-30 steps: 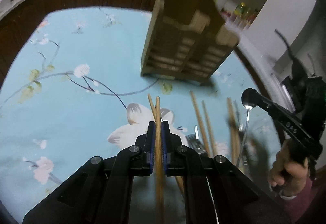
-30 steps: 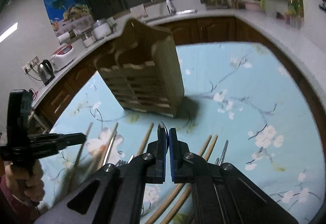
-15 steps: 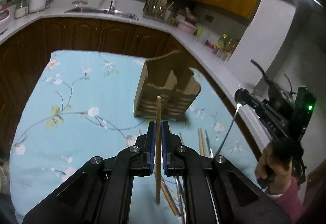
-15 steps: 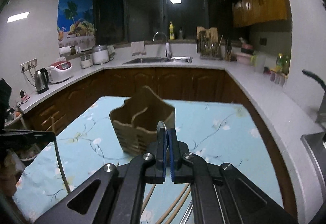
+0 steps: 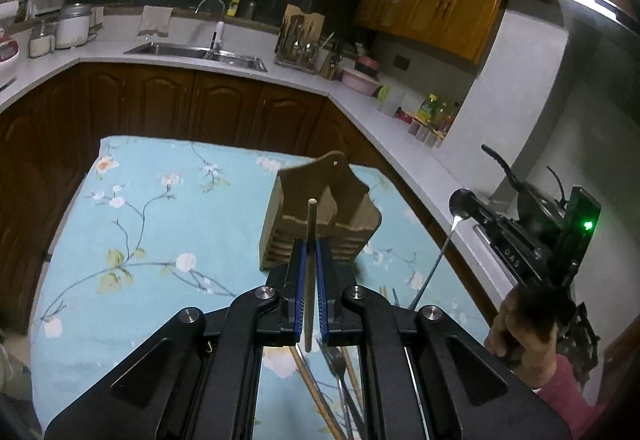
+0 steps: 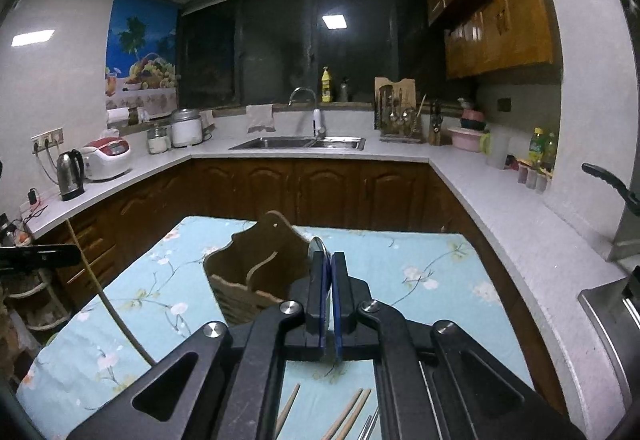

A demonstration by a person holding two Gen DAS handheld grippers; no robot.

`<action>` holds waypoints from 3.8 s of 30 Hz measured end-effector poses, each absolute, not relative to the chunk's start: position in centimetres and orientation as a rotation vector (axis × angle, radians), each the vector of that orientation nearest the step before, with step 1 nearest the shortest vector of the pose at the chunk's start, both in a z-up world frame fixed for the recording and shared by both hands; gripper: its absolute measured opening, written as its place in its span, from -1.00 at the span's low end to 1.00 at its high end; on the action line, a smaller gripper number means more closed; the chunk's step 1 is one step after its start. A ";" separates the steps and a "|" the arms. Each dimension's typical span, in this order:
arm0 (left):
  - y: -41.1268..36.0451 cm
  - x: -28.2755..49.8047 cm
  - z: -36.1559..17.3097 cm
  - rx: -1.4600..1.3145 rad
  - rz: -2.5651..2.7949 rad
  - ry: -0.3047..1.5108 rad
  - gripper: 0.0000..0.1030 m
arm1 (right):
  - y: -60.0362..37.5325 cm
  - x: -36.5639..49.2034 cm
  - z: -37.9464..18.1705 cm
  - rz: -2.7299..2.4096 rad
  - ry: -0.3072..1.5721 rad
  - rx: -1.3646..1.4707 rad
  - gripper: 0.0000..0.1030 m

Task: Organize utensils
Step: 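Lift and carry chopstick in left tool while right tool carries spoon into holder, then open left tool releasing chopstick while right tool releases spoon in holder, then move both tools back down to the remaining utensils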

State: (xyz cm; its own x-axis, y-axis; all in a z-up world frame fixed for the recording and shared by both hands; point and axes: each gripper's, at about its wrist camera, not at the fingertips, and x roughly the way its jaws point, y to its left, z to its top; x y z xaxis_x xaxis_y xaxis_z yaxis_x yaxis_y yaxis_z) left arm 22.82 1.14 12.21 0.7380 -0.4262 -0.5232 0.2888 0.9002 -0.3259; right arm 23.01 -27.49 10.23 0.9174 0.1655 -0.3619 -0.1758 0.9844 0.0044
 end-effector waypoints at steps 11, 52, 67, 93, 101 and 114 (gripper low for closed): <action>1.2 25.6 16.9 -0.229 -0.394 0.508 -0.92 | -26.9 25.6 12.3 0.108 0.275 -0.053 -0.96; -1.9 38.4 9.1 -0.257 -0.293 0.559 -0.91 | -24.8 35.4 4.9 0.109 0.385 -0.090 -0.93; 1.5 34.0 10.4 -0.369 -0.238 0.528 0.94 | -29.4 32.2 7.6 0.175 0.428 0.159 0.85; 2.5 17.4 1.2 -0.407 -0.178 0.725 1.00 | -36.7 11.8 1.7 0.101 0.559 0.384 0.98; 2.0 16.7 -0.2 -0.385 -0.172 0.768 1.00 | -36.4 11.3 0.3 0.093 0.605 0.383 0.98; 0.6 19.9 -1.1 -0.307 -0.167 0.837 0.90 | -36.0 14.3 -0.8 0.071 0.675 0.337 0.97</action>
